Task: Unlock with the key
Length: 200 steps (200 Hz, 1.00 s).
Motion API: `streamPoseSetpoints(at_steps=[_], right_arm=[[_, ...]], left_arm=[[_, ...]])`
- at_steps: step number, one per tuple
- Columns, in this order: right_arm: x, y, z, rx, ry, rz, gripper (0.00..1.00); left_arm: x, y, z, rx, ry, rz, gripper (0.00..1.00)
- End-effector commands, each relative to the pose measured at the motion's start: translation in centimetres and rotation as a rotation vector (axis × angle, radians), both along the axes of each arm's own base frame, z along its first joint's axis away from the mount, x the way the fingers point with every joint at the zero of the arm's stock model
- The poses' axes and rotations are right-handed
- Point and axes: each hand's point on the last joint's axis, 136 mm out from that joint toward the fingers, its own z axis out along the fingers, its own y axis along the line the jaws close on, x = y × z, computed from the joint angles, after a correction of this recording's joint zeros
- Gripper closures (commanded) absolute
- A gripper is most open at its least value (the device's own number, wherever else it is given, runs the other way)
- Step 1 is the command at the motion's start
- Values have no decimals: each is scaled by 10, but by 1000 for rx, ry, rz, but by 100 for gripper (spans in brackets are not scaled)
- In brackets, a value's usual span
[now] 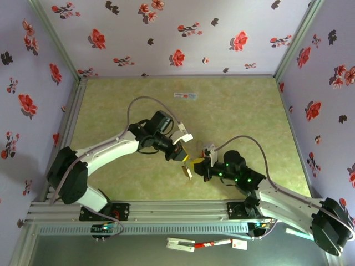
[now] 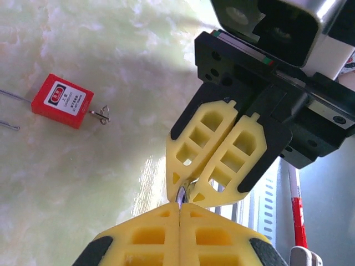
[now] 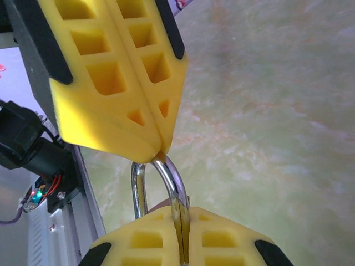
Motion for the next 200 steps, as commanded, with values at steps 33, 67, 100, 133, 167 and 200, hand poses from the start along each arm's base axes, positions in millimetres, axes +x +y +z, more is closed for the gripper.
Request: streamPoseSetpoints(at_steps=[33,67,100,133,167,200], right_arm=[[35,-26,21,-111,-68,-233,100],[45,-40,13,-277,-17,-327,100],[53,-37,13,-461,2,-385,100],[66,-33,8,-750,-20,-481,100],[79,-20,8,-956,-80,-607,100],[87,-7,6,-1138,-162,-681,100]], left_arm=[[42,0,18,-85,74,190,40],[82,23,46,-159,65,433,24],[102,59,74,-220,42,652,11],[106,105,86,-166,-39,854,0],[96,152,91,-98,-82,1012,0],[82,188,96,-72,-83,1105,0]])
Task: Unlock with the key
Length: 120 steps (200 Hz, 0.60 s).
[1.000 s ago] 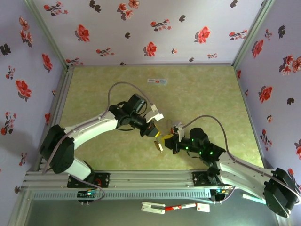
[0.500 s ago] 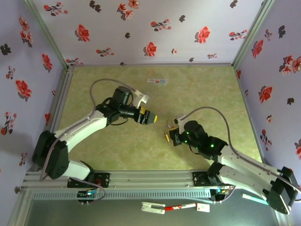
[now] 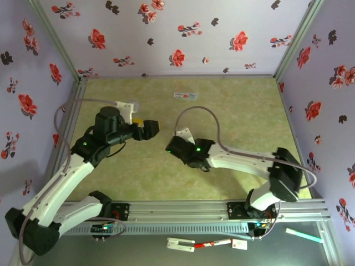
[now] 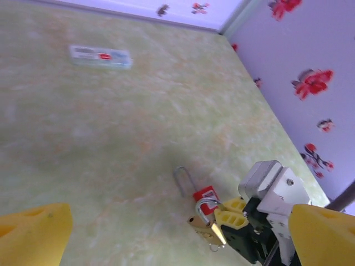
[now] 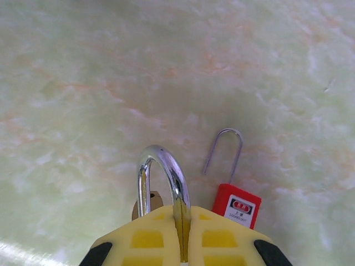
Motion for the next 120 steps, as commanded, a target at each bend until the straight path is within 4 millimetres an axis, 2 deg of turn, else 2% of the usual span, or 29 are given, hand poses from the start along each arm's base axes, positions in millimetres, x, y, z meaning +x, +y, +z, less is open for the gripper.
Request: streamPoseSetpoints(at_steps=[1,14,38,72,120], right_arm=[[12,-18,16,-205,-126,-103,100],[15,-14,15,-305,-151,-115,100],[18,2,-2,-445,-158,-101,100],[21,23,-26,-495,-146,-95,100],[19,51,-47,-499,-109,-79,100]], left_arm=[[-10,35,-20,64,80,122,0],[-14,48,-20,72,87,162,0],[-21,65,-19,82,90,215,0],[-27,77,-21,89,87,245,0],[-30,82,-25,93,97,259,0]])
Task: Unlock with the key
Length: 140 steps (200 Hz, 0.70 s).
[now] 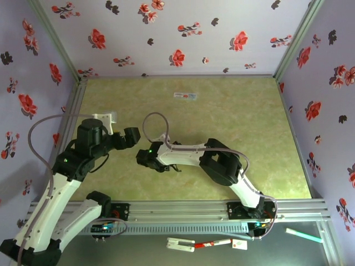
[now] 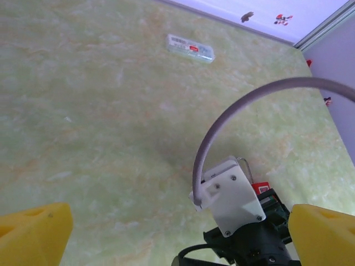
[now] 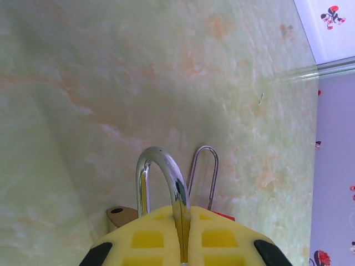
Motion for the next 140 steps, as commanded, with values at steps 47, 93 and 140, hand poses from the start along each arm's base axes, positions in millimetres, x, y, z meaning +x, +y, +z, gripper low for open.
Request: streamPoseSetpoints(at_steps=[47,93,140], right_arm=[[-11,33,-17,8,19,7,100],[-20,46,-28,95,67,-14,81],[-37,76,-27,332,160,-22,58]], left_arm=[[-7,11,-5,8,15,36,0],[-10,16,-3,16,7,50,0],[-11,21,1,28,-1,62,0]])
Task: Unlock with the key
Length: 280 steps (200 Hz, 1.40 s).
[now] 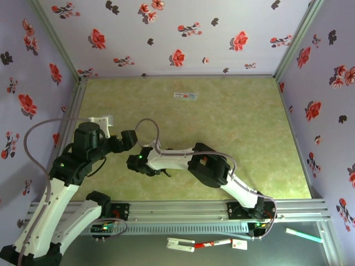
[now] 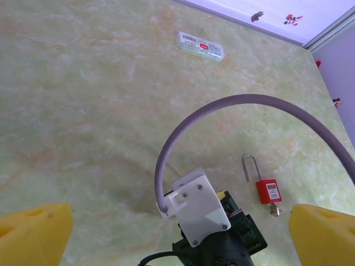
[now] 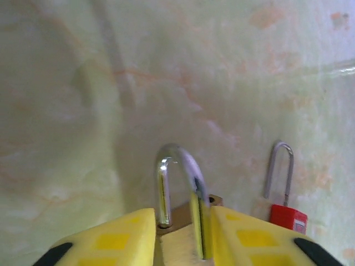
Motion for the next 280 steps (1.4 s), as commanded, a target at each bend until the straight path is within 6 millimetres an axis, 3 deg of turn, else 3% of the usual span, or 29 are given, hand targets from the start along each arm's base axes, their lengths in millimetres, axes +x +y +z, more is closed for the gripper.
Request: streamPoseSetpoints(at_steps=[1,54,87,111,121,130,146,156,185,237,280], right_arm=[[-13,27,16,213,44,-22,57],[-33,44,48,513,117,-46,45],[-42,29,69,634,124,-66,38],[-42,10,81,711,123,-85,36],[-39,1,81,744,138,-101,43],[-36,-3,79,790,157,-99,55],[-34,2,77,921,237,-77,76],[-29,0,77,970,257,-77,83],[-14,-3,73,987,278,-72,90],[-4,13,46,972,358,-88,90],[2,13,23,921,356,-125,89]], left_arm=[[-2,9,3,14,-9,31,0],[-3,13,13,12,-26,51,0],[-1,14,18,-22,-22,78,0],[3,8,10,-42,0,70,0],[5,4,4,-48,13,60,0],[7,2,-3,-54,27,54,0],[10,-1,-15,-50,55,56,0],[11,-1,-19,-47,61,55,0],[11,0,-22,-43,58,55,0],[5,2,-29,-23,67,48,0],[4,4,-30,-8,65,46,0]])
